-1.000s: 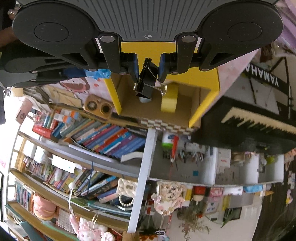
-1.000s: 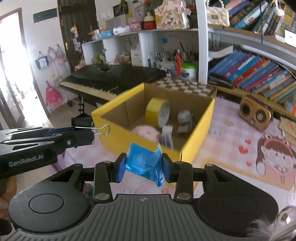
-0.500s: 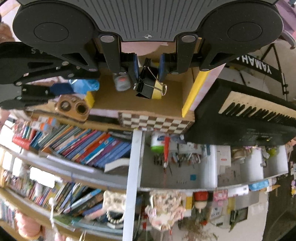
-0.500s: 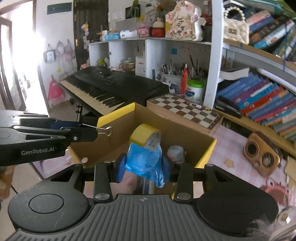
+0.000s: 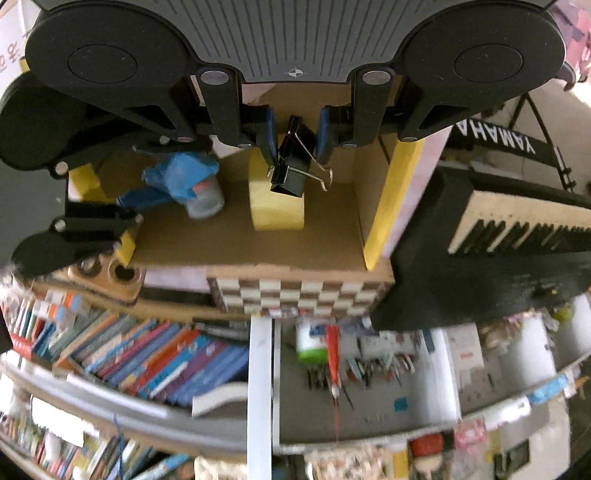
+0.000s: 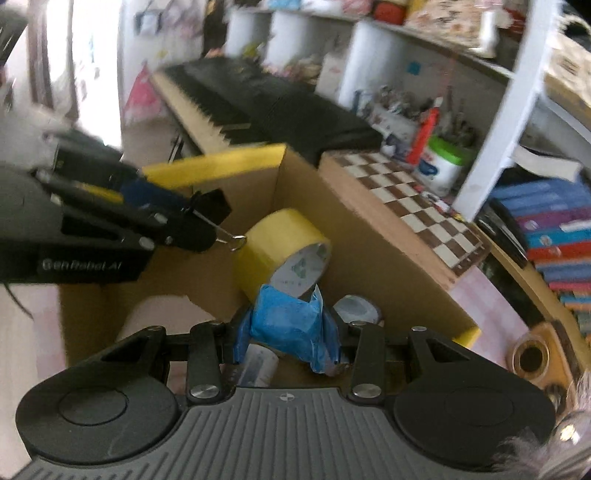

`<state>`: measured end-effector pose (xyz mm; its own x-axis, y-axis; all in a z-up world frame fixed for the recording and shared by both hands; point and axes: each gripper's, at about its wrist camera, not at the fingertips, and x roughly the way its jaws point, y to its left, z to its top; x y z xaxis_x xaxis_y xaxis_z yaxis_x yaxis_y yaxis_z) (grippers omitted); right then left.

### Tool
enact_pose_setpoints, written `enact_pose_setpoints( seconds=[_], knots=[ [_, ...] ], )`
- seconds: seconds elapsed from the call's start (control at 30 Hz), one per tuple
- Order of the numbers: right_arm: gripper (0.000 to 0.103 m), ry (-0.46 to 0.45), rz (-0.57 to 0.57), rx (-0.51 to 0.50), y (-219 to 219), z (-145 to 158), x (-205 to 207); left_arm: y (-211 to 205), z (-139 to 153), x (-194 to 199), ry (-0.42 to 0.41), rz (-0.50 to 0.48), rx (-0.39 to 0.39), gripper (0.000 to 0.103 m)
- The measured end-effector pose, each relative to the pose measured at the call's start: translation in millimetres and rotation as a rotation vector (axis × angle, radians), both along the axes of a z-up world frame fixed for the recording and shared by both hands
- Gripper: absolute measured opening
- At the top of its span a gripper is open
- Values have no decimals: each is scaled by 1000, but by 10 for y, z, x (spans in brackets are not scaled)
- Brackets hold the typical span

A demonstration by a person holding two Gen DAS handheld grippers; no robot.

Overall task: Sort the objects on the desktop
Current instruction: 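Lower both tools into the yellow box and open them to release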

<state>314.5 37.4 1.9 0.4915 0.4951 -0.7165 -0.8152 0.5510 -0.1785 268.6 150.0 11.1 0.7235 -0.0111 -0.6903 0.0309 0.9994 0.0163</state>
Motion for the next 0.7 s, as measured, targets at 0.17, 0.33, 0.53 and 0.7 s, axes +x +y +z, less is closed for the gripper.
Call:
enact_pose_setpoints(
  seconds=[0.17,0.33,0.53,0.7],
  knots=[
    [36,-37,99,-136,181,-143,143,34,-149,184,137,-30,13,20],
    [36,-38,200,-246,317,-244,241,25,-285,278,231,-49,33,20],
    [36,2,289,-353,472,-338,316,10,-294,280,263,-60,51,20],
    [36,14,301,-374,522,-394,330,8,-286,283,261,-59,53,21]
  ],
)
